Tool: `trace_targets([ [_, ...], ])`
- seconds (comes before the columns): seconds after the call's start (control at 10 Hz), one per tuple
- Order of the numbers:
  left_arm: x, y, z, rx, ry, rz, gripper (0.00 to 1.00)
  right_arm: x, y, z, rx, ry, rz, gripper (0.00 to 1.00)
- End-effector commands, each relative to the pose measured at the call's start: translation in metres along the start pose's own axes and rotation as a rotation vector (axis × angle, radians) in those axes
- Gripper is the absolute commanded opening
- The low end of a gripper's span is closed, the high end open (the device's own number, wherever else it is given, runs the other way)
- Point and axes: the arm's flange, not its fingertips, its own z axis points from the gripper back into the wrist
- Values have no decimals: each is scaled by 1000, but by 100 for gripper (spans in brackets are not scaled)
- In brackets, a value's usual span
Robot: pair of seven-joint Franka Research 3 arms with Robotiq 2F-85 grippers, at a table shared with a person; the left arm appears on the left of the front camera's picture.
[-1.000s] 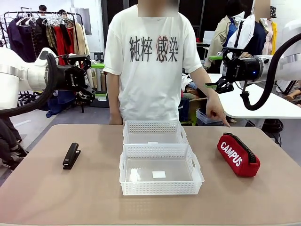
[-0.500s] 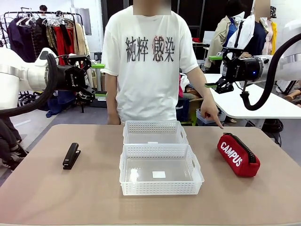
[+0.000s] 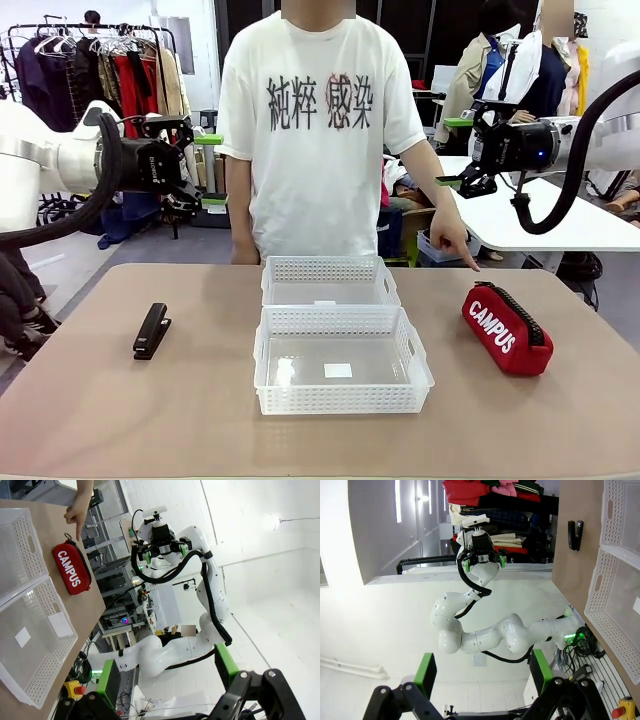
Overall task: Distribute items into two baskets.
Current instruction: Pick up the Pencil pouch that the person points to.
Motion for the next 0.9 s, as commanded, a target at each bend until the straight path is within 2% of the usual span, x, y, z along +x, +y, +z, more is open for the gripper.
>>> trace_targets([
  [0.0, -1, -2, 1, 4, 2, -5, 100, -1, 1, 0, 2, -2, -6, 100],
  [0.8, -1, -2, 1, 4, 2, -5, 100, -1, 1, 0, 2, -2, -6, 100],
])
